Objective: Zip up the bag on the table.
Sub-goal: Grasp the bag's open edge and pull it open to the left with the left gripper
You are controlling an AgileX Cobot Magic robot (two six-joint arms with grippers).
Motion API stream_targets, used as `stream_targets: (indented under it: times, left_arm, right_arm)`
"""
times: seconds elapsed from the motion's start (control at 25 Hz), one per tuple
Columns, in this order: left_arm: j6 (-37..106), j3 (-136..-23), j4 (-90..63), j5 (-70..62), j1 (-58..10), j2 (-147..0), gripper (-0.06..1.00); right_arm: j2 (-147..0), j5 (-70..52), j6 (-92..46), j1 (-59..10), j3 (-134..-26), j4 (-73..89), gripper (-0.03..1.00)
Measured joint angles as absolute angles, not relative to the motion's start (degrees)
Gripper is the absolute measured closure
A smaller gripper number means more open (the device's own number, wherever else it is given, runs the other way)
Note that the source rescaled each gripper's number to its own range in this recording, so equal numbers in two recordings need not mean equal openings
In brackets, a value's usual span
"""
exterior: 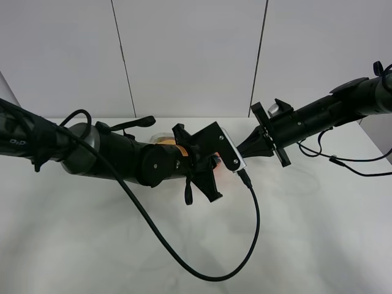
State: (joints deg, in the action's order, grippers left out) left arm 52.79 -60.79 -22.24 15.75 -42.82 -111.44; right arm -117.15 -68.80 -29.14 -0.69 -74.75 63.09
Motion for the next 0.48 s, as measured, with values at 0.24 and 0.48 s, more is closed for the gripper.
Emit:
stream_targets:
  times: [0.24, 0.48]
  left_arm:
    - [56.65, -60.79, -22.12, 15.75, -41.77, -111.38, 0.94]
    - [61.41, -58.44, -21.62, 16.10, -36.96, -111.20, 0.94]
  right_arm:
    - [-117.15, -68.80, -29.14, -0.69, -74.75, 63.23, 0.97]
    - [-117.15, -68.04, -29.14, -0.69, -74.75, 63.95, 0.97]
